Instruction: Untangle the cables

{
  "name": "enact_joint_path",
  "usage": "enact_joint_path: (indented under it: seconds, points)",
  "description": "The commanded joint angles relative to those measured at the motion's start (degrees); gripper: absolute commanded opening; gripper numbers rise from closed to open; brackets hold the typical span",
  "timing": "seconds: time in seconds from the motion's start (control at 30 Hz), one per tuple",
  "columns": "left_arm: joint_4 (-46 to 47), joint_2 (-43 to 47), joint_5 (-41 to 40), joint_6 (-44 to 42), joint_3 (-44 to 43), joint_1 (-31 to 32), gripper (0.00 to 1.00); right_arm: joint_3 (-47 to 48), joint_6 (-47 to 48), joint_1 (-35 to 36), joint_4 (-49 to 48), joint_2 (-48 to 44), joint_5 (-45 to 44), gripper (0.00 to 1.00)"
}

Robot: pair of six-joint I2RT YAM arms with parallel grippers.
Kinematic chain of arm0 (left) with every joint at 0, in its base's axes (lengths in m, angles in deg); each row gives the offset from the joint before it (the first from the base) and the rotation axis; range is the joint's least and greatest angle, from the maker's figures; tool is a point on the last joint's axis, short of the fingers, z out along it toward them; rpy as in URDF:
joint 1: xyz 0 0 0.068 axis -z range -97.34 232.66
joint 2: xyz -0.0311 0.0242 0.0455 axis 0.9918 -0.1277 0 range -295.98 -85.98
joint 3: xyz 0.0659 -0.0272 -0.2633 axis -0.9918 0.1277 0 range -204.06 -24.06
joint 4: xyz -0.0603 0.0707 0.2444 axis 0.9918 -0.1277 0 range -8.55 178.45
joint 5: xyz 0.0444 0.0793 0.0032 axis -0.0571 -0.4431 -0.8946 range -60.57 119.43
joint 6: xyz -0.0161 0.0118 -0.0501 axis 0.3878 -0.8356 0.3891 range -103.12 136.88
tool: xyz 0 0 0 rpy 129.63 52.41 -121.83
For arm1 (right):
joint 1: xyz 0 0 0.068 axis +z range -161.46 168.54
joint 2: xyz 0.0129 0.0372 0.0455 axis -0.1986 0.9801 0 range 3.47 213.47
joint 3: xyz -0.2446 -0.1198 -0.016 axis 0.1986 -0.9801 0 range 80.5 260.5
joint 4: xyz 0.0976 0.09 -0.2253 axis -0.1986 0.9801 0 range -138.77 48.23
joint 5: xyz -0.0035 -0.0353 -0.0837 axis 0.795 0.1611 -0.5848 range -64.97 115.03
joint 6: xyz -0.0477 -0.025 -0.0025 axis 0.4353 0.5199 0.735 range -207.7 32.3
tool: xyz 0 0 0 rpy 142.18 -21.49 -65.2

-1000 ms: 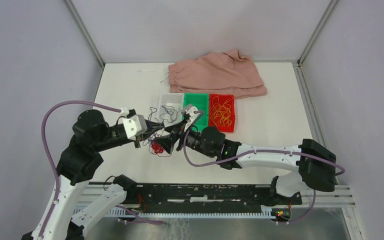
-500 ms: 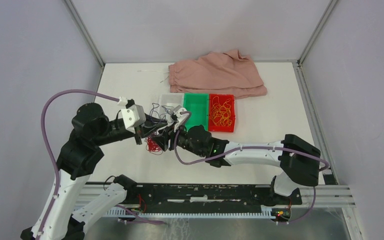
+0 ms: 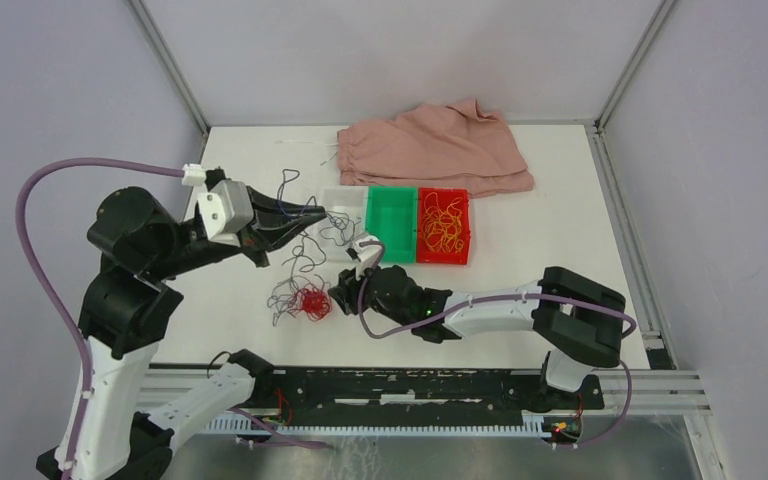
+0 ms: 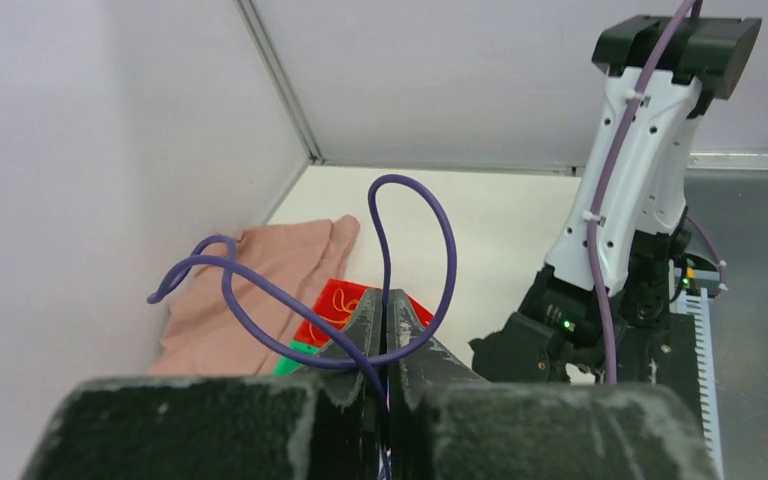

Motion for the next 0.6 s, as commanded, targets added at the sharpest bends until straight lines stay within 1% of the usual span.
enact_joint_path:
  seconds: [0.0, 0.13, 0.23, 0.27, 0.33, 0.43, 0.5, 0.57]
  points:
    - [0.9, -1.9, -1.1, -1.3, -5.4, 0.1, 0.03, -2.0, -2.0, -0.1, -1.7, 0.2, -3.2, 0.44]
    - [-0.9, -3.6, -3.4, -6.3, -9.9, 0.1, 0.03, -4.4, -3.9, -0.4, -2.1, -0.8, -4.1, 0.43]
    - [-1.6, -3.7, -5.0, -8.1, -9.8, 0.1, 0.03, -5.7, -3.5, -0.7, -1.6, -5.4, -4.4, 0.45]
    - [-1.8, -3.4, -4.9, -8.4, -8.9, 0.1, 0.03, -5.9, -3.0, -0.9, -0.8, -7.4, -4.6, 0.48]
    - [-1.8, -2.4, -4.8, -8.6, -5.8, 0.2, 0.03, -5.6, -2.0, -1.6, 1.7, -12.1, -4.8, 0.57]
    - [-1.2, -0.3, -5.3, -8.8, 0.0, 0.2, 0.03, -4.4, -1.3, -3.7, 6.7, -18.2, -4.9, 0.66]
    - [0.4, 0.8, -5.9, -8.9, 4.7, 0.1, 0.03, -3.4, -1.1, -5.3, 10.7, -21.2, -5.2, 0.7]
    - [2.9, 1.6, -6.3, -8.5, 9.2, 0.1, 0.03, -2.5, -0.4, -6.9, 14.7, -23.8, -6.2, 0.7]
